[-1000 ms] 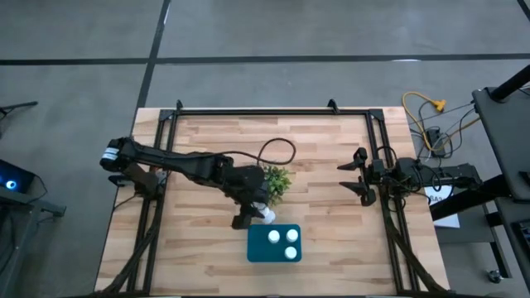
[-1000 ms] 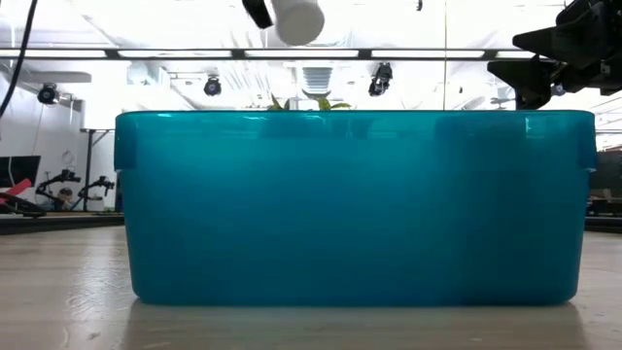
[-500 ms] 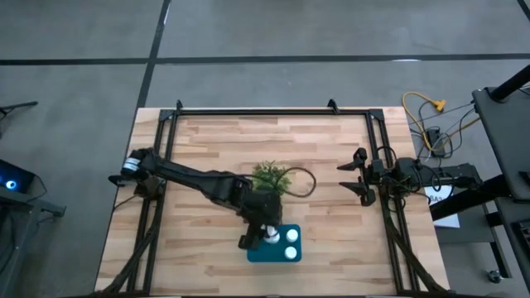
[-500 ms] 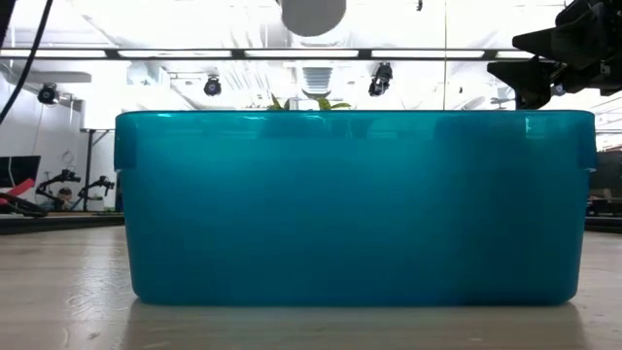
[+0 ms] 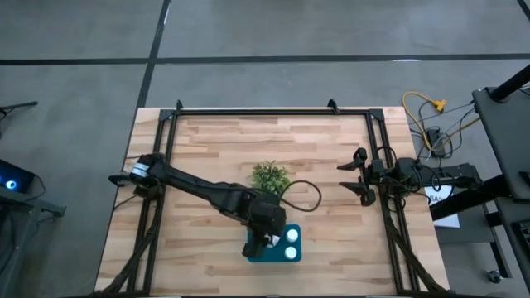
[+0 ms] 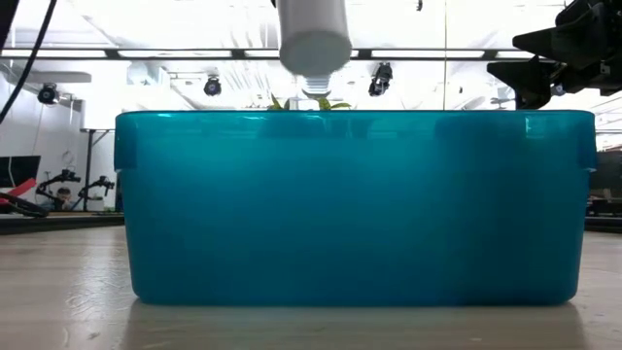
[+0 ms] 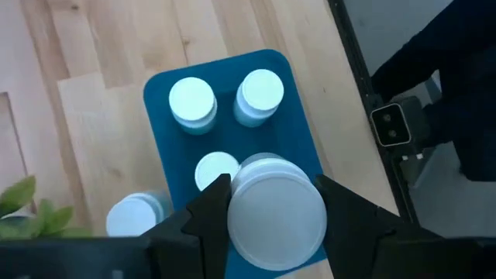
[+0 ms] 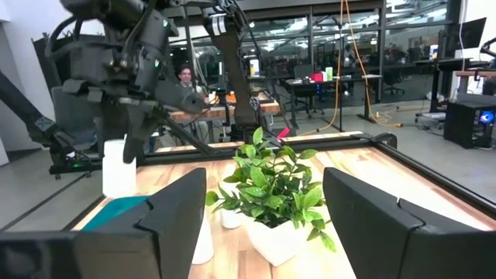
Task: Pick and place pill bottles into a basket
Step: Put the white medicine bottle into the blue bin
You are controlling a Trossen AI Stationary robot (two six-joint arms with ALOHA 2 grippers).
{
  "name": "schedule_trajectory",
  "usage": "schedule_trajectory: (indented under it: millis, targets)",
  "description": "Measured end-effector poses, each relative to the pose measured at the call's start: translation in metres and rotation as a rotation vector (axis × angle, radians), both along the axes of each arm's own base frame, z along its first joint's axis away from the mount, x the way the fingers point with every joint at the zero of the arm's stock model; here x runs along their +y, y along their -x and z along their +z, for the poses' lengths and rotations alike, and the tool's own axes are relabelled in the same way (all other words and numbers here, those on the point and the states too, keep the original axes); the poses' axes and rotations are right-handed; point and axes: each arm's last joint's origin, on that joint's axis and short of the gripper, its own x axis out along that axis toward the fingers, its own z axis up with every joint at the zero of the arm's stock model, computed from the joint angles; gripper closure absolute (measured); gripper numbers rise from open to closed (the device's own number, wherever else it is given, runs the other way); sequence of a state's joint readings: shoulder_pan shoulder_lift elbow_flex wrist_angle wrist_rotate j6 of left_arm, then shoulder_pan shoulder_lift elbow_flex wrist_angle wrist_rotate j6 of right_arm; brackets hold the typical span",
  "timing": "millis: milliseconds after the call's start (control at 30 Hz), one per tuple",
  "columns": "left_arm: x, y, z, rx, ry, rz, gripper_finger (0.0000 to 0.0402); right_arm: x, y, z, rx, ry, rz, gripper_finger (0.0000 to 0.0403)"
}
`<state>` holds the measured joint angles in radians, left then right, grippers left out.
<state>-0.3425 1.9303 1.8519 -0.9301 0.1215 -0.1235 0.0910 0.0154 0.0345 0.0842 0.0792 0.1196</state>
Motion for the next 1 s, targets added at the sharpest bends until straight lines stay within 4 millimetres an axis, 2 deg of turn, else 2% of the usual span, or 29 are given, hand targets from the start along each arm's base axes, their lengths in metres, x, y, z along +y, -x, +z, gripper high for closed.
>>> schedule_trajectory:
  millis: [200,600,1000]
  targets:
    - [-0.008,-0.007,-0.014,0.026,-0.015,-0.011,0.0259,0.000,0.000,0.000,0.000,0.000,0.000,0.0154]
    - [-0.029,-0.006,-0.013,-0.024,-0.035,-0.035,0.0259,0.000,0.000,0.000,0.000,0.000,-0.001,0.0159]
    - [-0.030,-0.005,-0.017,-0.063,-0.147,-0.102,0.0259,0.000,0.000,0.000,0.000,0.000,0.000,0.0154]
